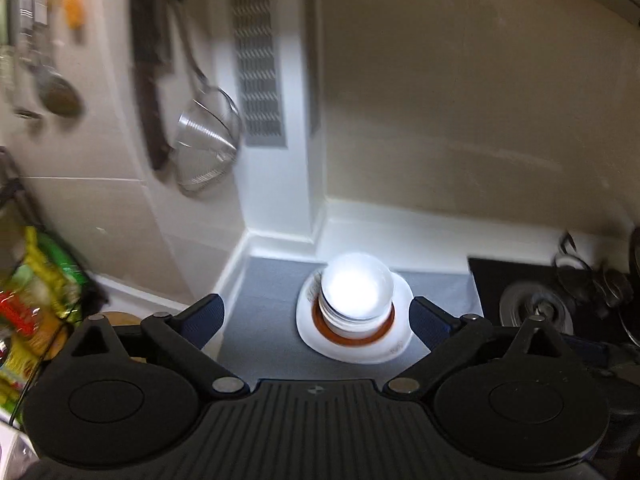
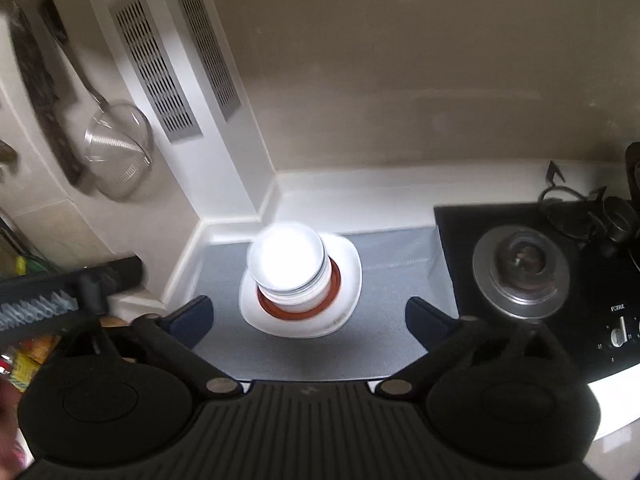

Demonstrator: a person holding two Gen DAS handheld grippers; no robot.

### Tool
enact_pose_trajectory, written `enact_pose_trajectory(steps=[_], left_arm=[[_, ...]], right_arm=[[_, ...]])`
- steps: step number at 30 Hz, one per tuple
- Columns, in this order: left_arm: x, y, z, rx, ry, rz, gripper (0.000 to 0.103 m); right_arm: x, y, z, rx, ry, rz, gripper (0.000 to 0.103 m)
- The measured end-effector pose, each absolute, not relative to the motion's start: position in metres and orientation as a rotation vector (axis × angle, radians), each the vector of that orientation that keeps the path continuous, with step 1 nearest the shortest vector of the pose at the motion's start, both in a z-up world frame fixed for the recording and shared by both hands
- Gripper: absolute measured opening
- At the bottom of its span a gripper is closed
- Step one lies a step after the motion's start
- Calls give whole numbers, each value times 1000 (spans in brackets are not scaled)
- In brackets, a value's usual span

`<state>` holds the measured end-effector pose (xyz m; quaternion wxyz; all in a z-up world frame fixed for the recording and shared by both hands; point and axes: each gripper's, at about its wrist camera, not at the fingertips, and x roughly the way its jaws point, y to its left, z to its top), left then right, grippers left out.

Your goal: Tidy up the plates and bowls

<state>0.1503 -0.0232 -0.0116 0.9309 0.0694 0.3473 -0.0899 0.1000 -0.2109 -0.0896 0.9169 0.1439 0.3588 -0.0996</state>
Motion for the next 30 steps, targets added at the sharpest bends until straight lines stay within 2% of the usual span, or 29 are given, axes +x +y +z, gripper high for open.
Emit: enact_pose_trajectory(steps=[5,16,30], left_arm=[[113,-41,-9,199,763,-165,99],[52,-52,-2,194,787,-139,99],[15,-73,2,224,796,-130,99]], right_arm=[[65,-207,-80,193,760,-218,103],[6,-217,-71,232,810,-184,103],[-34,-234,-68,275,828,-182,103]])
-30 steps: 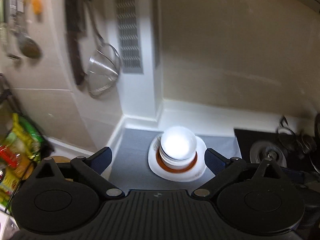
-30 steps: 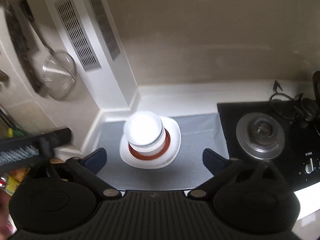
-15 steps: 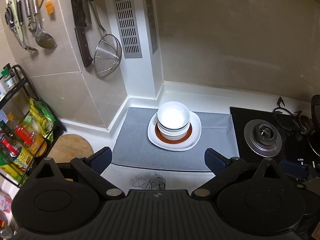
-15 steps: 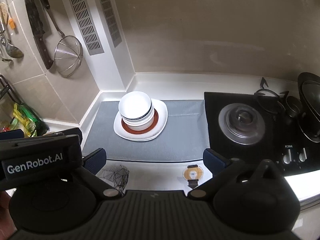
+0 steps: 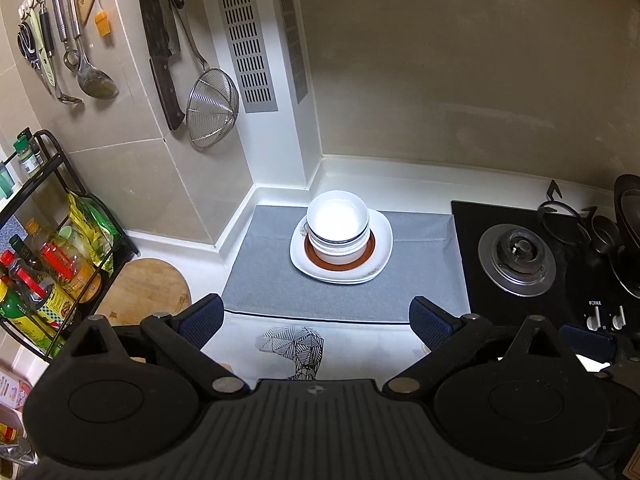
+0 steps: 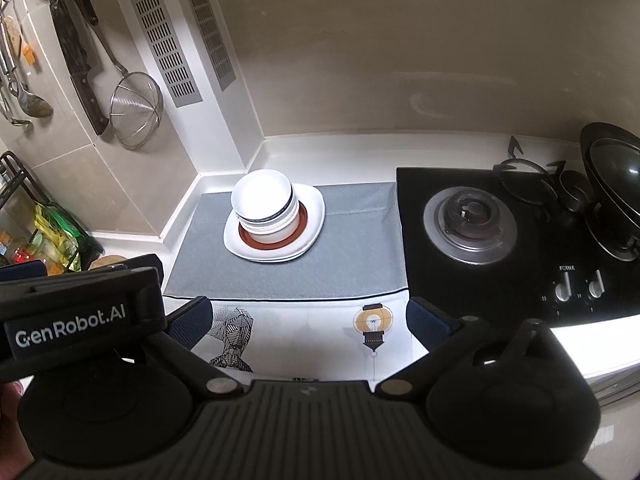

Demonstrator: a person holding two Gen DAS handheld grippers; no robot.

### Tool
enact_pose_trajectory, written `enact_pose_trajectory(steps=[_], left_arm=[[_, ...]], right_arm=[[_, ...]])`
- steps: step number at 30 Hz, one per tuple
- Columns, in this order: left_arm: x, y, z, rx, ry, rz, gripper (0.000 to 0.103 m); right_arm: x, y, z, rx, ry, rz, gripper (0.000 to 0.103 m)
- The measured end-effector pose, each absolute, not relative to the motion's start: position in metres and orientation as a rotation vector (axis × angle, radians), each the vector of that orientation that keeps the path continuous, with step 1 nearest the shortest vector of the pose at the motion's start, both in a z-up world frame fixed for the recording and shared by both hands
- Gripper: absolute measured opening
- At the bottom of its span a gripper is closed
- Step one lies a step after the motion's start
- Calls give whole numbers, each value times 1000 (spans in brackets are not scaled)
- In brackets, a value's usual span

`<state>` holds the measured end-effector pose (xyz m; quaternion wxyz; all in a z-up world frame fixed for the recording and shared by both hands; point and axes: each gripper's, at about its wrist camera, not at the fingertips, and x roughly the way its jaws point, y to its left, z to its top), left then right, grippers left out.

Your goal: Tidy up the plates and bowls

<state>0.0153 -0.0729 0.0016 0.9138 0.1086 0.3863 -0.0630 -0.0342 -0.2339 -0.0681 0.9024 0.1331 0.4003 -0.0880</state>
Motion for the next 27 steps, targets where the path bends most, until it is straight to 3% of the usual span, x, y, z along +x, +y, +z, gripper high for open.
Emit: enact_pose_trajectory(steps=[27], left_arm=[[-10,-86,7,240,775,-91,100]], right_arm=[[-58,-248,-67,305,819,-151,103]])
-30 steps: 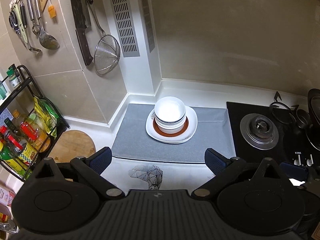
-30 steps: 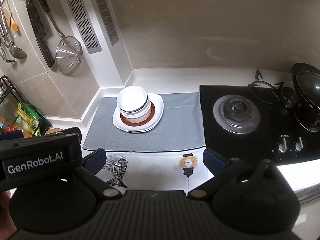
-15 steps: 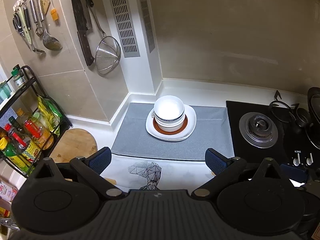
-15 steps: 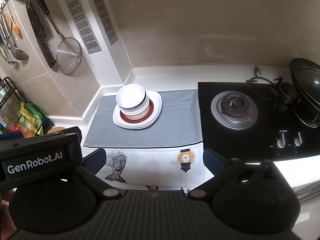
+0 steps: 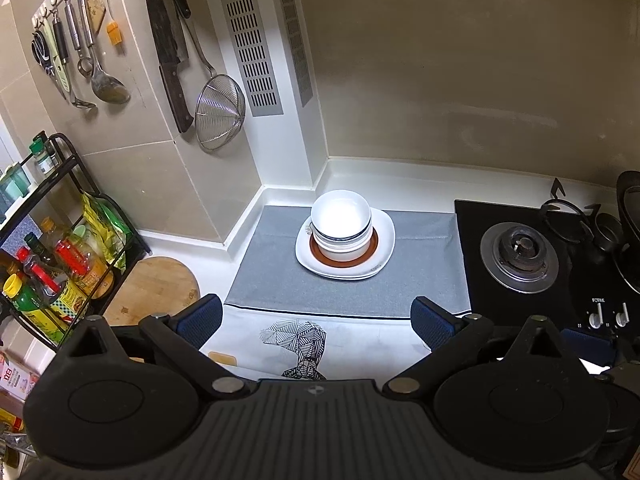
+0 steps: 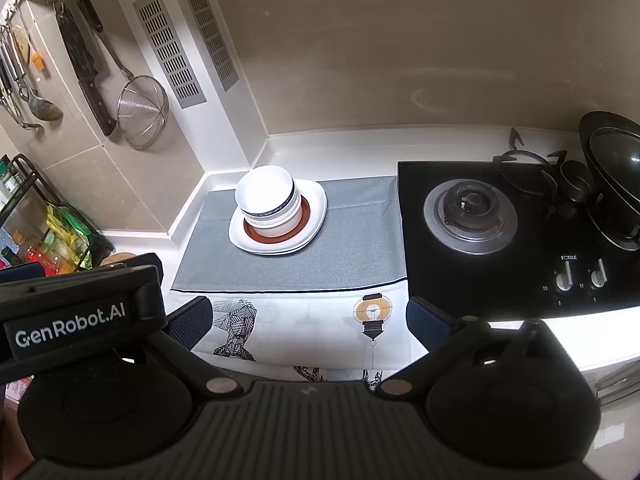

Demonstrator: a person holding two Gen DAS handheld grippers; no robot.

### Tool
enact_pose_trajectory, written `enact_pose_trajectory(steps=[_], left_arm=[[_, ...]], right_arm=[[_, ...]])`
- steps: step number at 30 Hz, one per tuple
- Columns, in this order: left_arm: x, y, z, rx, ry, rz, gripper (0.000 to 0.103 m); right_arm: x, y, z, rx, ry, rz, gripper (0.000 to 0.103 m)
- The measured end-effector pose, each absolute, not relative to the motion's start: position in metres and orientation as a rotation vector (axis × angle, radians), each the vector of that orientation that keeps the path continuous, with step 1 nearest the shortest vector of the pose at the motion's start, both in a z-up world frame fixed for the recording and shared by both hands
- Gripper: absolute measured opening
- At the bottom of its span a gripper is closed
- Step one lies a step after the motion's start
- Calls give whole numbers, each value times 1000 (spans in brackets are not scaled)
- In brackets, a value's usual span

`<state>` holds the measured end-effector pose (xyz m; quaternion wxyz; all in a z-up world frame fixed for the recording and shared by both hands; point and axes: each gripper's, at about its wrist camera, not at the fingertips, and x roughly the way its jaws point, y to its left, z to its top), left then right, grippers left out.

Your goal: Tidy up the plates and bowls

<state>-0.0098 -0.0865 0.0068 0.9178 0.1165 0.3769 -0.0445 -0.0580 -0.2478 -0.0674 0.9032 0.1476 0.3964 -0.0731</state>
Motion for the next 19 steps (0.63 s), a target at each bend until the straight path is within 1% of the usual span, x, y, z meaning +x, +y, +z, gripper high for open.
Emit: enact_pose_trajectory(steps=[19], left_arm=[[-10,-86,2,244,780,-117,100]], right_arm=[[-63,-250,-70,298,821,-176,103]])
